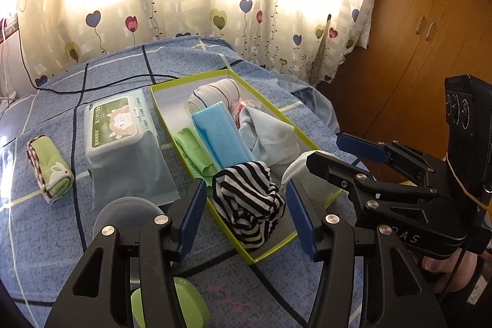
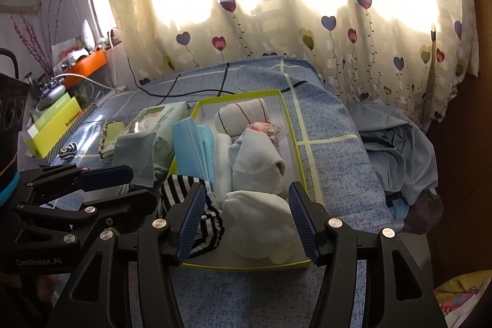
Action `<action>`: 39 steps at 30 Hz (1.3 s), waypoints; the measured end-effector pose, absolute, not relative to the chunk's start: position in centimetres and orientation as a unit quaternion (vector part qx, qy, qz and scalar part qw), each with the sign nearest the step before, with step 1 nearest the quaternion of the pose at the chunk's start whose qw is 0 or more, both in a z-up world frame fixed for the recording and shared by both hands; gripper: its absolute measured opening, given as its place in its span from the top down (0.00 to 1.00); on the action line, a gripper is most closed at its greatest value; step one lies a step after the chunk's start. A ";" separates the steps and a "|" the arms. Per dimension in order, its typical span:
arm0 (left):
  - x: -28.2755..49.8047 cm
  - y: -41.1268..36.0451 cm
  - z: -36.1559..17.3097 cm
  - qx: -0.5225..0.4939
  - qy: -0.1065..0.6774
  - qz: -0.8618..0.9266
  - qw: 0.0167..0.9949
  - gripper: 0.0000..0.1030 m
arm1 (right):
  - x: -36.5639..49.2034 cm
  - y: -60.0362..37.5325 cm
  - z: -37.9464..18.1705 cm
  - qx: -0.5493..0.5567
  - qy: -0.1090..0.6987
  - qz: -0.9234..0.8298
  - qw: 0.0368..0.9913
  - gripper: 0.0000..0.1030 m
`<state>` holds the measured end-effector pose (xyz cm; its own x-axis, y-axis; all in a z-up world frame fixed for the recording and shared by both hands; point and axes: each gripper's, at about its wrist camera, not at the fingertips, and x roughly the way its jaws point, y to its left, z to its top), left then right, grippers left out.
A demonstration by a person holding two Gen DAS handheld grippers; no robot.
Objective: Organize soft objects
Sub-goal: 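Open right gripper to drop mitten in box while left gripper releases sock, then close left gripper on small striped sock ball while right gripper grasps green towel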
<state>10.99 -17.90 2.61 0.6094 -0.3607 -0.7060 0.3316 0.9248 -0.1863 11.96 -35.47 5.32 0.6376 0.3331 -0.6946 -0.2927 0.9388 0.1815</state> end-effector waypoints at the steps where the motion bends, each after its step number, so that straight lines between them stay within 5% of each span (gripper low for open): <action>1: 10.9 -17.8 2.7 -0.020 0.396 -0.193 0.898 0.47 | 11.8 -35.4 5.5 0.025 0.388 0.172 0.905 0.46; 24: 7.6 -12.6 5.5 -0.074 0.342 -0.187 0.918 0.47 | 9.6 -32.0 8.9 0.004 0.359 0.197 0.912 0.43; 39: 6.3 0.2 4.8 -0.122 0.323 -0.070 0.936 0.47 | 11.3 -19.9 10.8 -0.052 0.353 0.305 0.883 0.41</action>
<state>6.26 0.15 4.76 0.7817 -0.2099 -0.5873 0.0521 0.9603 -0.2739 11.34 -19.93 10.77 0.5642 0.5017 -0.6557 -0.5757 0.8083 0.1232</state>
